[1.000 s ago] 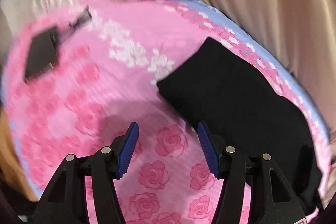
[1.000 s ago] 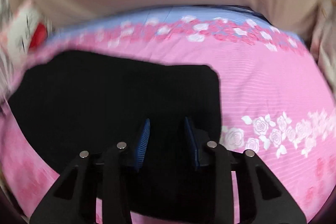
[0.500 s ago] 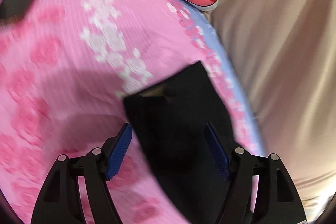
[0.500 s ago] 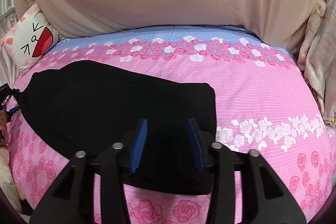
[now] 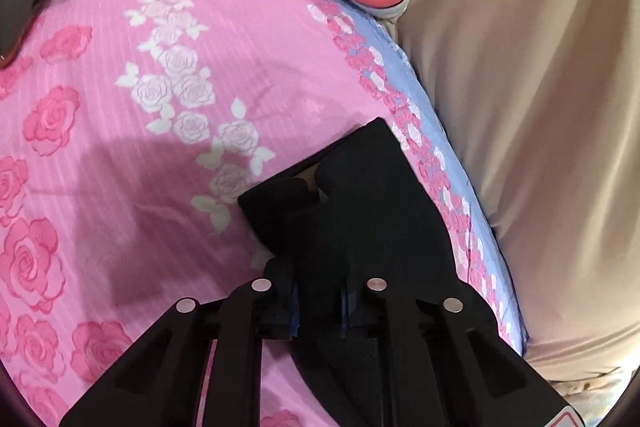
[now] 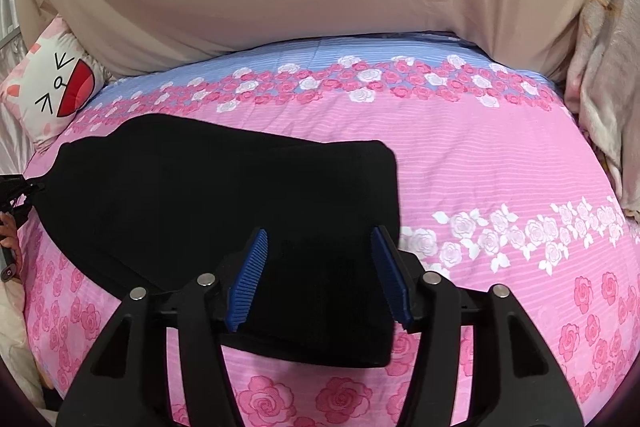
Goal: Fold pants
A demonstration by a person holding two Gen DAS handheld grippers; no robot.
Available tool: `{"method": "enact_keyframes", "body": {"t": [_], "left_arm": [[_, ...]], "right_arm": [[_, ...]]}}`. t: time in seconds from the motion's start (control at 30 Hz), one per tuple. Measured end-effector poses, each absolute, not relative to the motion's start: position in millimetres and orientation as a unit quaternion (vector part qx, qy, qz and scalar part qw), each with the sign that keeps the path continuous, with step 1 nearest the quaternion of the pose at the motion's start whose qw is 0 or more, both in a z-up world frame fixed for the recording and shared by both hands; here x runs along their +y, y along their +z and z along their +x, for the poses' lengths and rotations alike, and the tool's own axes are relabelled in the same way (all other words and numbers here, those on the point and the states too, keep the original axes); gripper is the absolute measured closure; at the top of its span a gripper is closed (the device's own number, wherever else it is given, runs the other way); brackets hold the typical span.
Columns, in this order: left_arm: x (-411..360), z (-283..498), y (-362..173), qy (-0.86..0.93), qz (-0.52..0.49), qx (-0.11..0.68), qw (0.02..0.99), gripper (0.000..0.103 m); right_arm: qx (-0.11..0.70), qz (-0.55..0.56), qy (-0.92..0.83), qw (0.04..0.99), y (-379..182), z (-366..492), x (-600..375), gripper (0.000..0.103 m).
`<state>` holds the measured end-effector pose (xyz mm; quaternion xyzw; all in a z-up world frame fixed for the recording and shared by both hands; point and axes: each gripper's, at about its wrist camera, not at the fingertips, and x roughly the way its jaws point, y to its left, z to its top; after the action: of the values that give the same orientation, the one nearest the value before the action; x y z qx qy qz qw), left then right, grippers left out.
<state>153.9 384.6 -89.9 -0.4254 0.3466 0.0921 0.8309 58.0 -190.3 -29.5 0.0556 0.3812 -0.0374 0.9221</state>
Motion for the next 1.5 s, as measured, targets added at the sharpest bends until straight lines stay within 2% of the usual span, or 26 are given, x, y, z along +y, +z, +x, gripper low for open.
{"method": "enact_keyframes", "body": {"t": [0.17, 0.3, 0.37, 0.53, 0.63, 0.73, 0.83, 0.93, 1.0, 1.03, 1.07, 1.1, 1.13, 1.27, 1.4, 1.5], "left_arm": [[309.7, 140.7, -11.9, 0.042, -0.299, 0.293, 0.907, 0.094], [197.9, 134.1, 52.0, -0.061, -0.182, 0.265, 0.945, 0.094], [133.7, 128.7, 67.8, -0.117, -0.128, 0.268, 0.948, 0.094], [-3.4, 113.7, 50.6, -0.216, -0.027, 0.312, 0.925, 0.094], [-75.9, 108.5, 2.1, -0.255, 0.019, 0.366, 0.895, 0.093], [-112.4, 109.7, -51.4, -0.236, 0.057, 0.41, 0.879, 0.093], [-128.1, 89.9, -61.6, -0.196, 0.119, 0.365, 0.902, 0.091], [-130.4, 81.6, -52.5, -0.173, 0.138, 0.363, 0.905, 0.083], [-125.2, 66.7, -39.9, -0.186, 0.14, 0.348, 0.908, 0.058], [-117.9, 56.3, -28.3, -0.202, 0.135, 0.33, 0.912, 0.033], [-113.7, 42.4, -18.7, -0.215, 0.131, 0.305, 0.919, 0.022], [-106.7, 22.3, -8.4, -0.23, 0.133, 0.267, 0.926, 0.019], [-102.6, 9.3, -1.2, -0.242, 0.14, 0.246, 0.928, 0.016], [-70.0, -25.6, 17.3, -0.243, 0.154, 0.212, 0.934, 0.016], [-25.2, -5.3, 16.1, -0.197, 0.112, 0.257, 0.94, 0.016], [18.5, 23.8, 7.7, -0.132, 0.067, 0.306, 0.941, 0.016]], "right_arm": [[0.374, 0.073, -0.045, 0.924, -27.8, 48.5, -206.5, 0.048], [0.363, 0.093, -0.049, 0.926, -27.2, 38.2, -222.1, 0.048], [0.36, 0.102, -0.049, 0.926, -27.5, 32.9, -230.0, 0.048], [0.351, 0.126, -0.052, 0.927, -27.7, 17.0, -254.7, 0.048], [0.35, 0.138, -0.053, 0.925, -30.7, 8.9, -268.1, 0.047], [0.355, 0.144, -0.054, 0.922, -37.3, 3.4, -278.4, 0.047], [0.359, 0.151, -0.051, 0.92, -43.1, 0.6, -288.4, 0.047], [0.362, 0.159, -0.038, 0.918, -45.1, 4.8, -293.2, 0.047], [0.359, 0.163, -0.023, 0.918, -41.3, 9.9, -292.9, 0.047], [0.357, 0.165, -0.01, 0.919, -37.0, 13.9, -291.7, 0.047], [0.355, 0.167, 0.001, 0.92, -33.4, 17.8, -289.8, 0.043], [0.355, 0.168, 0.015, 0.919, -29.7, 21.9, -287.3, 0.028], [0.352, 0.168, 0.03, 0.92, -24.9, 26.9, -283.2, 0.023], [0.354, 0.166, 0.1, 0.915, -9.3, 47.4, -259.7, 0.023], [0.38, 0.159, 0.149, 0.899, -11.4, 80.9, -236.0, 0.013], [0.412, 0.151, 0.14, 0.888, -24.7, 112.7, -221.7, 0.016]]}}
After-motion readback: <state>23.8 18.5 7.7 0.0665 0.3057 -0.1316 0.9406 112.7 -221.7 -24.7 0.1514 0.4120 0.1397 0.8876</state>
